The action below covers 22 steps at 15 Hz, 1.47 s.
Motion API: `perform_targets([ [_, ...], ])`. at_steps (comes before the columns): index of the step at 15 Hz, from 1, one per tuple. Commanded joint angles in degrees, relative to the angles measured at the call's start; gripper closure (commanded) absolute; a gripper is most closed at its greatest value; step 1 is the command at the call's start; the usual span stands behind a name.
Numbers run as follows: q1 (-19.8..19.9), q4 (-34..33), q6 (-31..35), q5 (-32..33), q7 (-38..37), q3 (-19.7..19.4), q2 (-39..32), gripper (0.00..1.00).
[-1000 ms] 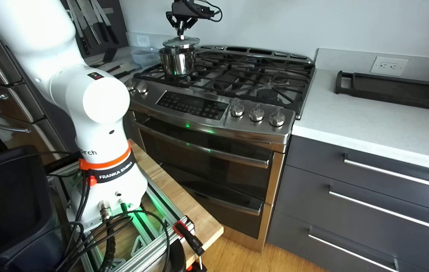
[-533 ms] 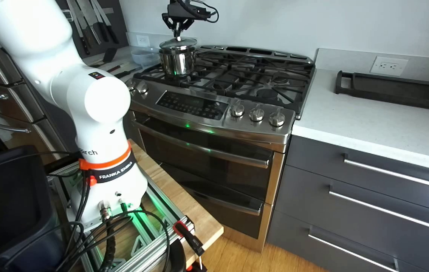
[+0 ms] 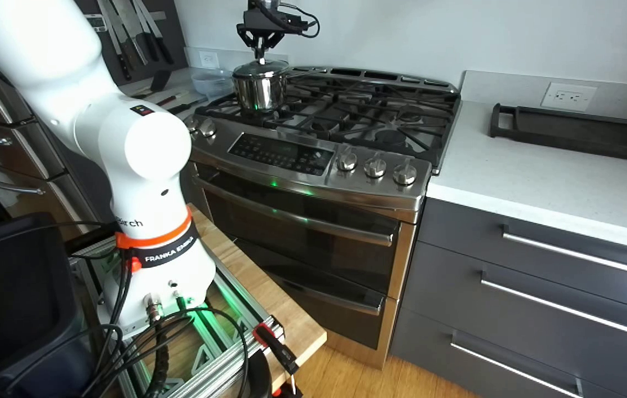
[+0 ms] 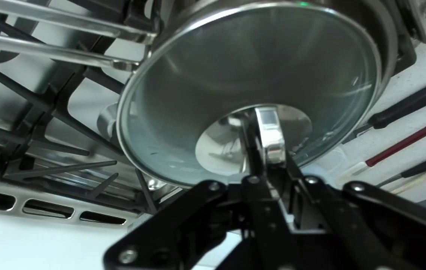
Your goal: Put the lid on the pot
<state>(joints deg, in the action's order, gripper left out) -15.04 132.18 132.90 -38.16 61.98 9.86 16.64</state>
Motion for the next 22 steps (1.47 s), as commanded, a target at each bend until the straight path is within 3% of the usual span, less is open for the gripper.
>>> perform_targets([
  [1, -1.6, 2.1, 3.3, -2.3, 0.4, -1.2, 1.5, 0.96],
  [8, -2.8, 2.5, 2.2, -5.8, 1.3, -1.8, 1.7, 0.96],
  [22, -1.6, 2.6, -2.2, -0.4, -2.1, -1.7, 3.0, 0.96],
])
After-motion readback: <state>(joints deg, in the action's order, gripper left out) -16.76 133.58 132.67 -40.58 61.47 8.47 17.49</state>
